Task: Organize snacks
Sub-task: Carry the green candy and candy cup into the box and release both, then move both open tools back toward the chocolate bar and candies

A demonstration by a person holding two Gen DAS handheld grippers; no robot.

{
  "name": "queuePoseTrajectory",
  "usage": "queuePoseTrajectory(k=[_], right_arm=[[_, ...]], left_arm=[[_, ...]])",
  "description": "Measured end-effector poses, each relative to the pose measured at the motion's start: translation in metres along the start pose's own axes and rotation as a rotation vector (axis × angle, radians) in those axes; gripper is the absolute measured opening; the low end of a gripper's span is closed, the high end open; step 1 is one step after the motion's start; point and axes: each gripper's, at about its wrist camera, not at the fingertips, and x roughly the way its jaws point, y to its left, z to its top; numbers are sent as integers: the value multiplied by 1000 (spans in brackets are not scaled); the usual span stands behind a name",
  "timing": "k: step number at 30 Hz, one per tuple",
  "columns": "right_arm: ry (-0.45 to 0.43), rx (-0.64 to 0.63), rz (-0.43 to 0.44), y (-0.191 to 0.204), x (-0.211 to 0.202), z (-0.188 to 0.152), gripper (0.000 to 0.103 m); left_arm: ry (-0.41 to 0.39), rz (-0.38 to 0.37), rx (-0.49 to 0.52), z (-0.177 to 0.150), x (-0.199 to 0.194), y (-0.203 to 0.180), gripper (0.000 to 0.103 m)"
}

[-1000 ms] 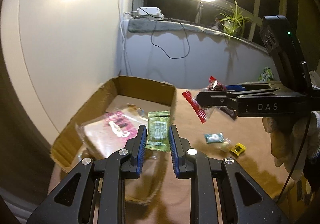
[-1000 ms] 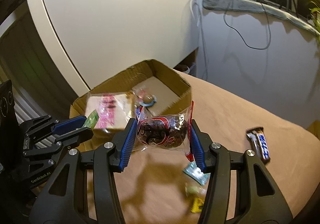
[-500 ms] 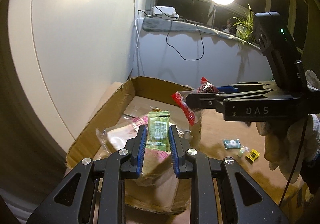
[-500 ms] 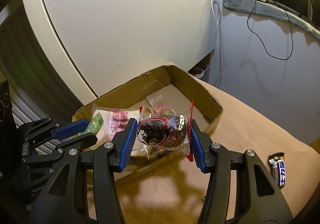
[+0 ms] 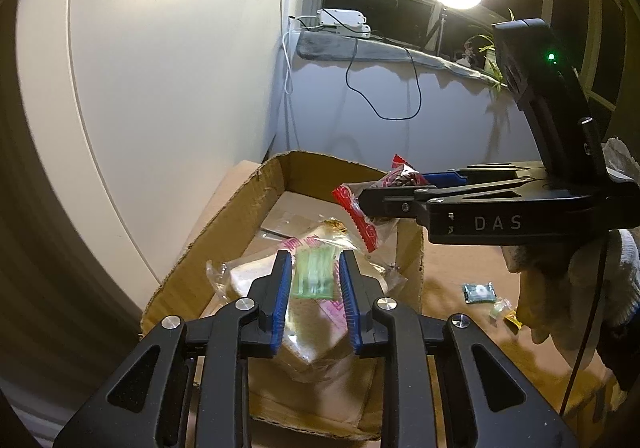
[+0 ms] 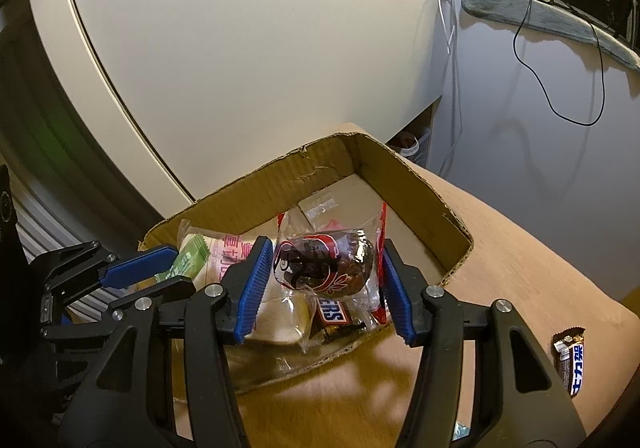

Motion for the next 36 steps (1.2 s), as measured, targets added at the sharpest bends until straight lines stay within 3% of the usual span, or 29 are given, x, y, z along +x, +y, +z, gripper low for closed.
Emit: queuePoseTrajectory(k=[2, 4, 7, 24, 26, 36], right_arm=[[-3, 2, -3, 0, 1, 1, 57], [-7, 11, 2, -2, 0, 2, 60], [-16, 16, 5, -2, -2, 3, 67], [-66, 21, -36, -10, -38, -6, 73], [-84, 25, -47, -14, -47, -9, 83], [-122, 73, -127, -63, -96, -43, 84]], left_arm=[[-5, 5, -7, 0, -1, 2, 41], [-9, 12, -9, 1, -2, 3, 45], [-10, 16, -9, 1, -3, 4, 46], [-35, 11, 22, 4, -15, -15, 48], [-39, 8, 27, 5, -18, -21, 48], [-33, -49, 65, 3, -19, -64, 48]])
